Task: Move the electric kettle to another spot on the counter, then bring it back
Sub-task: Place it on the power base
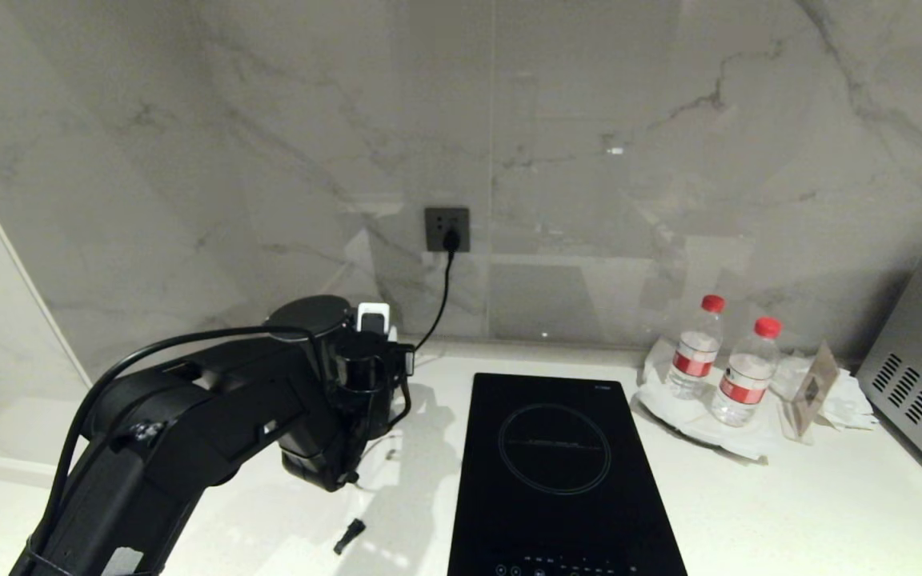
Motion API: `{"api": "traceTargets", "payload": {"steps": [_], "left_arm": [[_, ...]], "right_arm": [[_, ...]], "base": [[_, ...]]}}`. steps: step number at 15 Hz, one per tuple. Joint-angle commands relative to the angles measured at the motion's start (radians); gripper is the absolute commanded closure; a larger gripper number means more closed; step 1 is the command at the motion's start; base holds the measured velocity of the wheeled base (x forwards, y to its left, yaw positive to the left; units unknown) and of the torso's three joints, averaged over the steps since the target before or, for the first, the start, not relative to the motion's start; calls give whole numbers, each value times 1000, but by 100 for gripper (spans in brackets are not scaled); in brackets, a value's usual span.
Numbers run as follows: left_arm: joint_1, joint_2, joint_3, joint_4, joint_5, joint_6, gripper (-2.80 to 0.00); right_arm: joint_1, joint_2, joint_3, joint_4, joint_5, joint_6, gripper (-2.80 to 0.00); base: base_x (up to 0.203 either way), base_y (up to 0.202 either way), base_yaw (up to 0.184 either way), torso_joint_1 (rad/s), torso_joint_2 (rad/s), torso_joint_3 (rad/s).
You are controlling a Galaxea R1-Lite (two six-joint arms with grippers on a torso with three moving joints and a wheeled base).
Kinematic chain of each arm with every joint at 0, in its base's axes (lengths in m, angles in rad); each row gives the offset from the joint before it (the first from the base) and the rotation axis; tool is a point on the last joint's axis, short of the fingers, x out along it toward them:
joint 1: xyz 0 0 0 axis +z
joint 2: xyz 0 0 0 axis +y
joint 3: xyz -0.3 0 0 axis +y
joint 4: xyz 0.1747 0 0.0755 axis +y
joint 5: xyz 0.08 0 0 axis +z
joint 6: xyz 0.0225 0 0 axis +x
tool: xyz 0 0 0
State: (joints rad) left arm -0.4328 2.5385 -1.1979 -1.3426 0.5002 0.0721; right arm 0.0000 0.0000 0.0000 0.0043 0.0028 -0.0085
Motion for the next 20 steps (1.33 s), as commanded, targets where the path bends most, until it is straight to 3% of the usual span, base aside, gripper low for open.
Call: {"api": "traceTargets", "payload": {"steps": [1,4,5,13,16,20], "left_arm": [[3,0,6,-9,5,0,0],[-2,-4,19,-9,12,1,0],[-6,-4,24,-11,14,2,-280],[-12,-19,80,-18,12,-1,-280],[-17,-17,176,-111,5,0,-280],[-17,-12,210,-147,5,0,-280]], "right_arm": [[0,0,0,0,0,-1,0],[0,0,0,0,0,-1,0],[0,0,0,0,0,-1,0],[0,0,0,0,0,-1,0],[0,0,0,0,0,-1,0],[0,0,0,0,0,-1,0]], "base": [[0,0,0,0,0,0],[0,0,0,0,0,0],[0,0,0,0,0,0],[0,0,0,0,0,0],[0,0,0,0,0,0],[0,0,0,0,0,0]]}}
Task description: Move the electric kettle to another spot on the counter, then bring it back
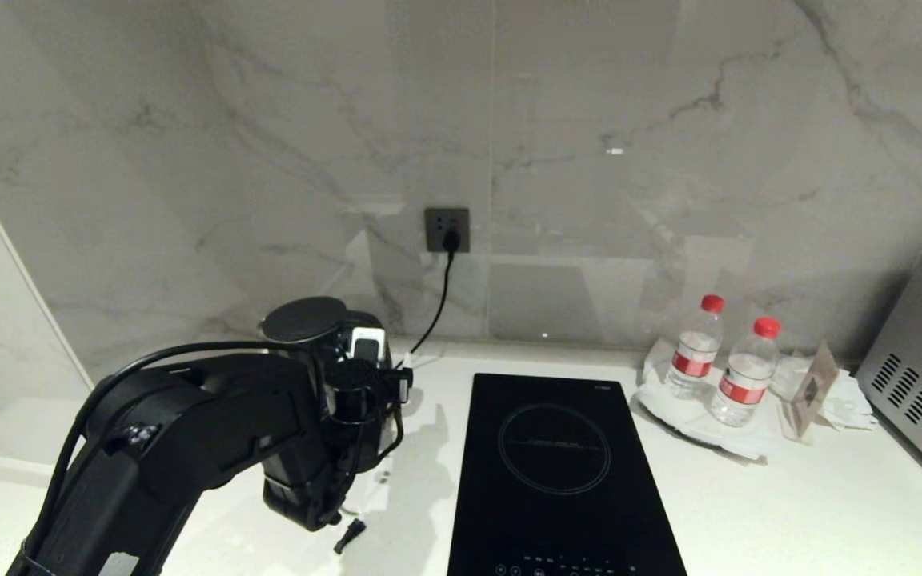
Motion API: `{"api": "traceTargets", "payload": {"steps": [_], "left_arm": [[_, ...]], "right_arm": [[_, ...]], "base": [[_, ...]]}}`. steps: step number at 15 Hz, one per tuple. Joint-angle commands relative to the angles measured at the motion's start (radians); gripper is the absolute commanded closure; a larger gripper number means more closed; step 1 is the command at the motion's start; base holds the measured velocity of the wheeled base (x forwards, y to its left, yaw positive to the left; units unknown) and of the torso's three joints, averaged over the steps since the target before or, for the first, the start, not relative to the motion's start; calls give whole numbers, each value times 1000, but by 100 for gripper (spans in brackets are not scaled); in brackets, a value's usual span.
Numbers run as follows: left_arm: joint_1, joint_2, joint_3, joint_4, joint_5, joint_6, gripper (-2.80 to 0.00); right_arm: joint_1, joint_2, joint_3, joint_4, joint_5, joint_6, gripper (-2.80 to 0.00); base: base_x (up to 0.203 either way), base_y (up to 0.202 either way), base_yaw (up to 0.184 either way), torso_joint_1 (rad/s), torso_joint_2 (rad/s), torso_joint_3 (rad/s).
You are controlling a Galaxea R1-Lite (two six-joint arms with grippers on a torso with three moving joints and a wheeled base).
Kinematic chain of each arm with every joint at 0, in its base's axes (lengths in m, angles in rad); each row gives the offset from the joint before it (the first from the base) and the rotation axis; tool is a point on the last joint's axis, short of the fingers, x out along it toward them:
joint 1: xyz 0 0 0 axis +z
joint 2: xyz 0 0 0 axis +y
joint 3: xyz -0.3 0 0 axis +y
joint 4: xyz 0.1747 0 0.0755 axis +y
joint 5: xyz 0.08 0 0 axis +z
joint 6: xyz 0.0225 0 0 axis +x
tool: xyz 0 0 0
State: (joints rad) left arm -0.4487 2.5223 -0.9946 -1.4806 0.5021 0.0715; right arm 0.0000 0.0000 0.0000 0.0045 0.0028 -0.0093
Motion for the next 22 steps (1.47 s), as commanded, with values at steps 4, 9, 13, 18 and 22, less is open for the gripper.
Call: {"api": "traceTargets", "payload": {"steps": [4,9,13,18,22], "left_arm": [[-28,5,78,-46,2,0,-280],[-39,4,170,-49,-1,-7,-280],[-66,0,232,-49,1,-25,-280],[-137,3,260,-49,1,-77,-280],[-166,41,221,-49,-4,-79,-280]], "right_arm": [[0,0,0,0,0,0,0],[0,0,0,0,0,0,0],[0,0,0,0,0,0,0],[0,1,0,0,0,0,0],[0,0,0,0,0,0,0]], "base": [[0,0,0,0,0,0],[0,0,0,0,0,0],[0,0,0,0,0,0],[0,0,0,0,0,0],[0,0,0,0,0,0]]}}
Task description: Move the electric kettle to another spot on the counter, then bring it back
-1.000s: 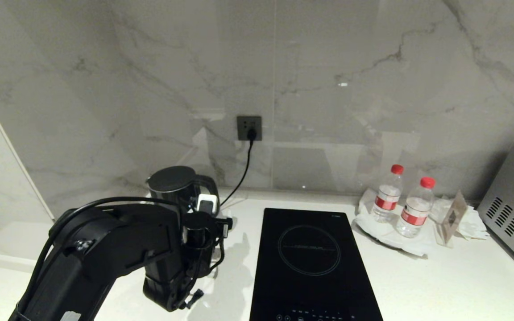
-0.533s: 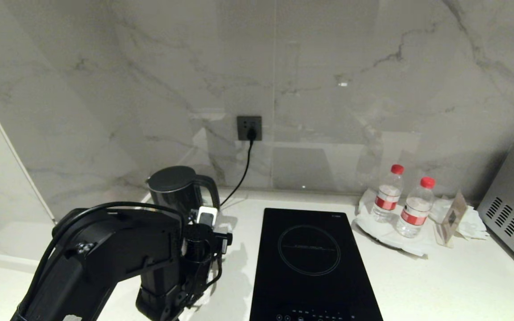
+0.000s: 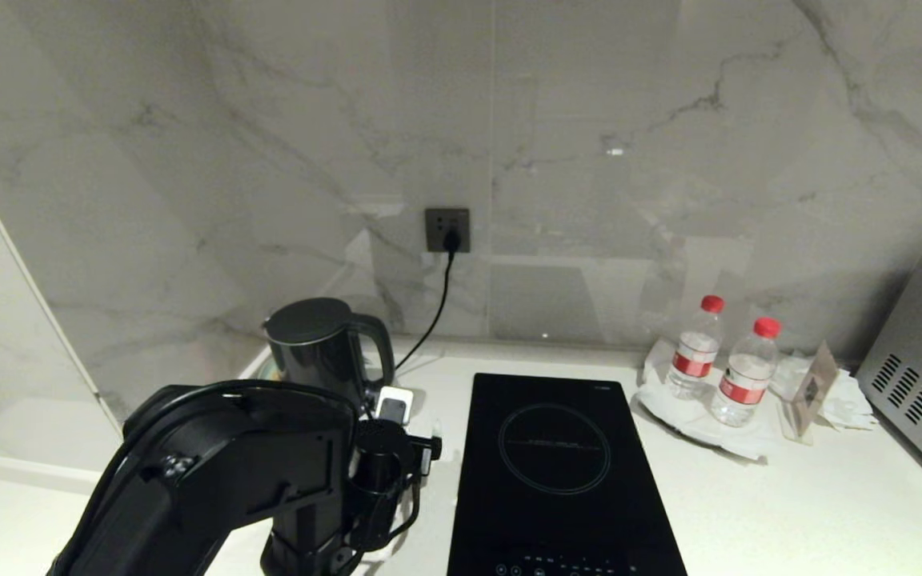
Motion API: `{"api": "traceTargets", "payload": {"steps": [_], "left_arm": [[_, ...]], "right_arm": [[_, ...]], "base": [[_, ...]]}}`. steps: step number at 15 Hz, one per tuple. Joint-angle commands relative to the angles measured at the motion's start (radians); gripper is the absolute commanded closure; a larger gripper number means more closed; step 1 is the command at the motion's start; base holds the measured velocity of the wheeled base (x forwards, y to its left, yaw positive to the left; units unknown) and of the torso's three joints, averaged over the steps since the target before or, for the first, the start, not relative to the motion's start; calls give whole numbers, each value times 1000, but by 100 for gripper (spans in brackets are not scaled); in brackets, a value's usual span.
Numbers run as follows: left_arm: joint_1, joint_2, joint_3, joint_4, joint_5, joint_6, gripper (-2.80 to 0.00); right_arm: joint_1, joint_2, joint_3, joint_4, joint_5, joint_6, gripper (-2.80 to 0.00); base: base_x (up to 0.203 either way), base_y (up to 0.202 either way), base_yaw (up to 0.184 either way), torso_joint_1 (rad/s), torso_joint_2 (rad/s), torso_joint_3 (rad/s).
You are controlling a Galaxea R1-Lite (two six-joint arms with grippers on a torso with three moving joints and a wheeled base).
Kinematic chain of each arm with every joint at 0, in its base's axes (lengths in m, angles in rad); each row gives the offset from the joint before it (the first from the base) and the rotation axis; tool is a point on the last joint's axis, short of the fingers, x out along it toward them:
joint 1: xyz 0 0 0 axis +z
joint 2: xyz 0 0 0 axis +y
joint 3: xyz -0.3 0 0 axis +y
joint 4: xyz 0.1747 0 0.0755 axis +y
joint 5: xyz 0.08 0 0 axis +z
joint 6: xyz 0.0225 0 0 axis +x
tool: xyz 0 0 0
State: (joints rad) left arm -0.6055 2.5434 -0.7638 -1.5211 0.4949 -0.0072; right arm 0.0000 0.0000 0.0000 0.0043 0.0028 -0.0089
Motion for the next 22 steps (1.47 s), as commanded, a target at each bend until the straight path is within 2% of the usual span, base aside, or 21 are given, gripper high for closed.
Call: {"api": "traceTargets", "payload": {"steps": [1,7,11,22], "left_arm": [[-8,20,-11,-9,2,0,-280],[-34,5,58,-9,15,15,-280],[-57,-28,175,-9,19,20,-280],[-56,-73,134,-9,21,18,-280]], "right_arm": [[0,0,0,0,0,1,0],[0,0,0,0,0,0,0],[0,0,0,0,0,0,0],[0,1,0,0,0,0,0]], "base": [[0,0,0,0,0,0],[0,0,0,0,0,0],[0,0,0,0,0,0],[0,0,0,3,3,-156]]}}
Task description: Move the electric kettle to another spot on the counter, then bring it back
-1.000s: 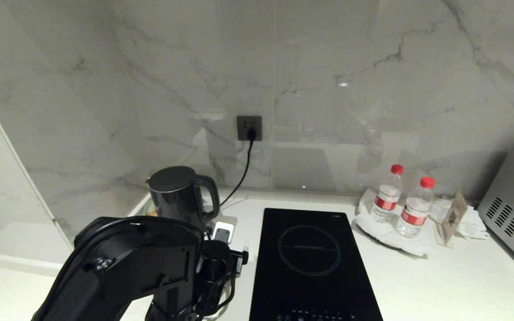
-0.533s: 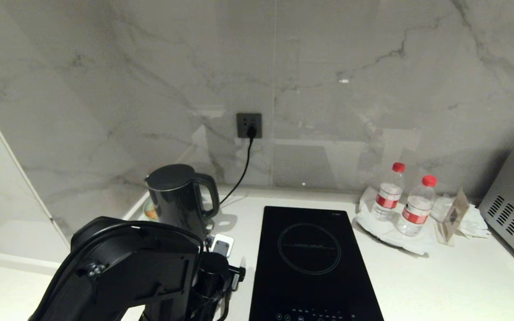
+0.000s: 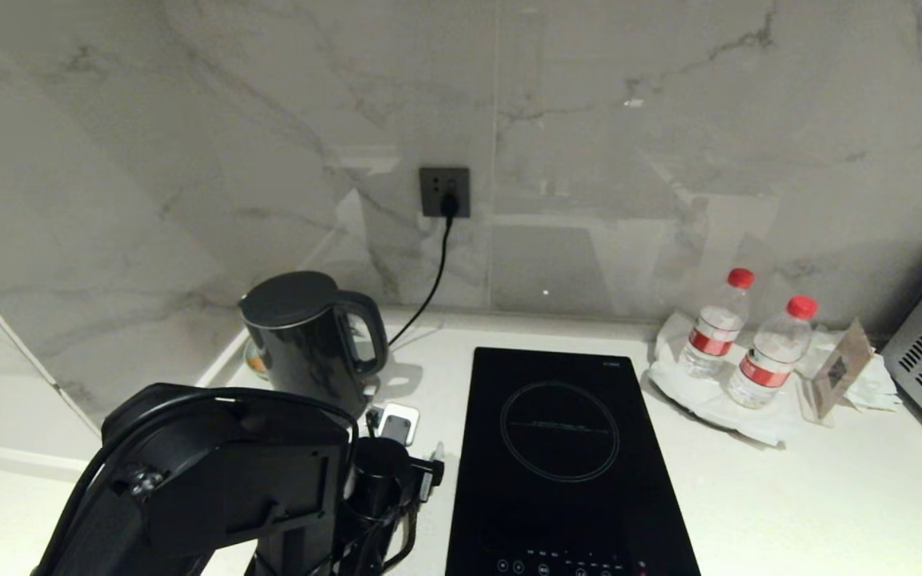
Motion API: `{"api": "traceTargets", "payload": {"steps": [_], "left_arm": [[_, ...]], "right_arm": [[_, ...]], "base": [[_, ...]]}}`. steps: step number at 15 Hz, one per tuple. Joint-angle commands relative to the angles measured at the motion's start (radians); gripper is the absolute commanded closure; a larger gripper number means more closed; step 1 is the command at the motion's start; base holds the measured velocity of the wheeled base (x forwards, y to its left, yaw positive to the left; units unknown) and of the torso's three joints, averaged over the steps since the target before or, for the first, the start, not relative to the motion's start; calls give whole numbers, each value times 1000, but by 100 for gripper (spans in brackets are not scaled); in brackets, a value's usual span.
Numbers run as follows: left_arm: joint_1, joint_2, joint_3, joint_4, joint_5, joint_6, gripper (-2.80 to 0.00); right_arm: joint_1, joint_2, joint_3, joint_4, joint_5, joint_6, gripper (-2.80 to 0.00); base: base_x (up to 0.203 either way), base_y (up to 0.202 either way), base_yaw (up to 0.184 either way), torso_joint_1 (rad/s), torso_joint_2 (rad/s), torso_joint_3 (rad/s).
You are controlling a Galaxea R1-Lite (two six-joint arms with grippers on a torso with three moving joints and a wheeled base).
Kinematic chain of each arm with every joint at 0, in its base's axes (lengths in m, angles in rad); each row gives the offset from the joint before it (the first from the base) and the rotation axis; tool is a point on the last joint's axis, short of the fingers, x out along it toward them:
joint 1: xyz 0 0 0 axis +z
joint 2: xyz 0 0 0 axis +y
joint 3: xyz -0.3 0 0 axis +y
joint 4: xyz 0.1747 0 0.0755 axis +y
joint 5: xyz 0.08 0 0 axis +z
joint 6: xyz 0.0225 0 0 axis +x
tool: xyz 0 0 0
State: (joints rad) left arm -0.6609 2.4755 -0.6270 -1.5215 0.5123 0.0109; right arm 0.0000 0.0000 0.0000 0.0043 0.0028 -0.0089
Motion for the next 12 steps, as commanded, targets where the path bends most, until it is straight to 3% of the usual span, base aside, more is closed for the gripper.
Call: {"api": "traceTargets", "payload": {"steps": [1,5,12], "left_arm": [[0,-4,-5,-9,3,0,-280],[4,14,-50,-9,5,1,-280],[16,33,-197,-9,17,1,-280]], "right_arm": [[0,0,0,0,0,0,0],[0,0,0,0,0,0,0],[0,1,0,0,0,0,0]], "base": [[0,0,0,2,4,-196],[0,0,0,5,0,-153],[0,0,0,0,0,-10]]}}
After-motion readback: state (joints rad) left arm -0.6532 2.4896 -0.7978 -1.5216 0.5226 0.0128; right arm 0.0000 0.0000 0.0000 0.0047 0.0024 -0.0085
